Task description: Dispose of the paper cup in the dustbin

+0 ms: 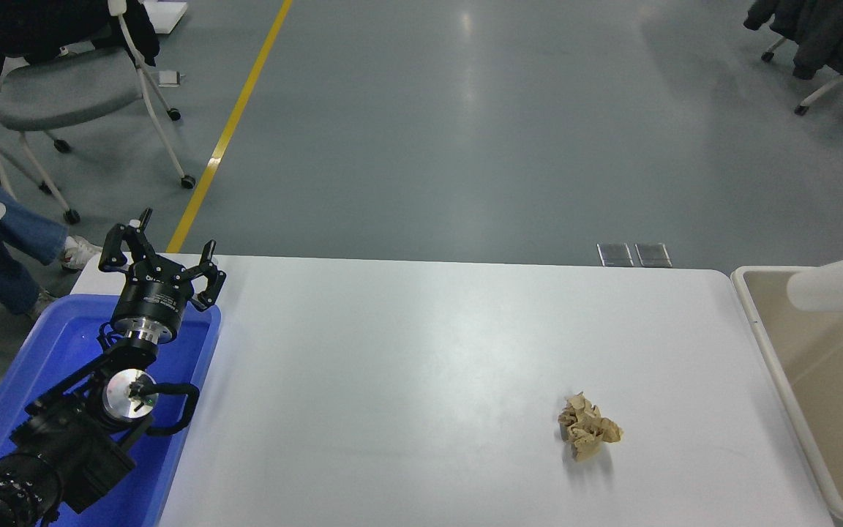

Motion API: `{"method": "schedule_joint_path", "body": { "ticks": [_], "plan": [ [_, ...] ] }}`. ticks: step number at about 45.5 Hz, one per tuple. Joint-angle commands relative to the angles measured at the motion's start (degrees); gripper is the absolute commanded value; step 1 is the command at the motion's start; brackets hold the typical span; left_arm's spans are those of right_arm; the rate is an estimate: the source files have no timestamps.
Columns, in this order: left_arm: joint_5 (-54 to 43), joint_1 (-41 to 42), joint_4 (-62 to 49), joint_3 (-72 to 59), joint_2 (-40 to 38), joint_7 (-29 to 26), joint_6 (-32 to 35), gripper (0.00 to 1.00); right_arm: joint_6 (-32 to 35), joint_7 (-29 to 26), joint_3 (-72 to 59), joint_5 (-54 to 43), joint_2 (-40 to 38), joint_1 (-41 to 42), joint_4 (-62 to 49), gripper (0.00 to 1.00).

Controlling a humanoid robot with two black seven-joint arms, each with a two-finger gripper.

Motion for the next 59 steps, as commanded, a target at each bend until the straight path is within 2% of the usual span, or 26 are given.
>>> {"method": "schedule_joint_path", "body": {
  "ticks": [1, 15, 31, 42, 58, 59],
  "plan": [
    [0.0, 0.0, 0.0, 0.0, 0.0, 0.0, 0.0, 1.00, -0.8, 0.0, 2.8, 16.1, 7.6, -11.9, -15.3, 0.00],
    [0.0, 0.0, 0.0, 0.0, 0.0, 0.0, 0.0, 1.00, -0.5, -1.1, 2.8, 28.8, 21.9, -17.8, -35.3, 0.00],
    [0.0, 0.0, 0.0, 0.0, 0.0, 0.0, 0.0, 1.00, -0.8, -3.7, 6.6, 29.6, 32.3, -21.4, -45.9, 0.00],
    [0.0, 0.0, 0.0, 0.0, 0.0, 0.0, 0.0, 1.00, -1.2, -6.9, 12.3, 29.6, 33.8, -22.0, -48.4, 0.00],
    [0.0, 0.0, 0.0, 0.0, 0.0, 0.0, 0.0, 1.00, -1.7, -7.1, 13.9, 29.6, 35.9, -22.0, -48.5, 0.00],
    [0.0, 0.0, 0.0, 0.0, 0.0, 0.0, 0.0, 1.00, -1.8, -7.1, 13.9, 29.5, 36.0, -22.0, -48.5, 0.10]
  ]
}}
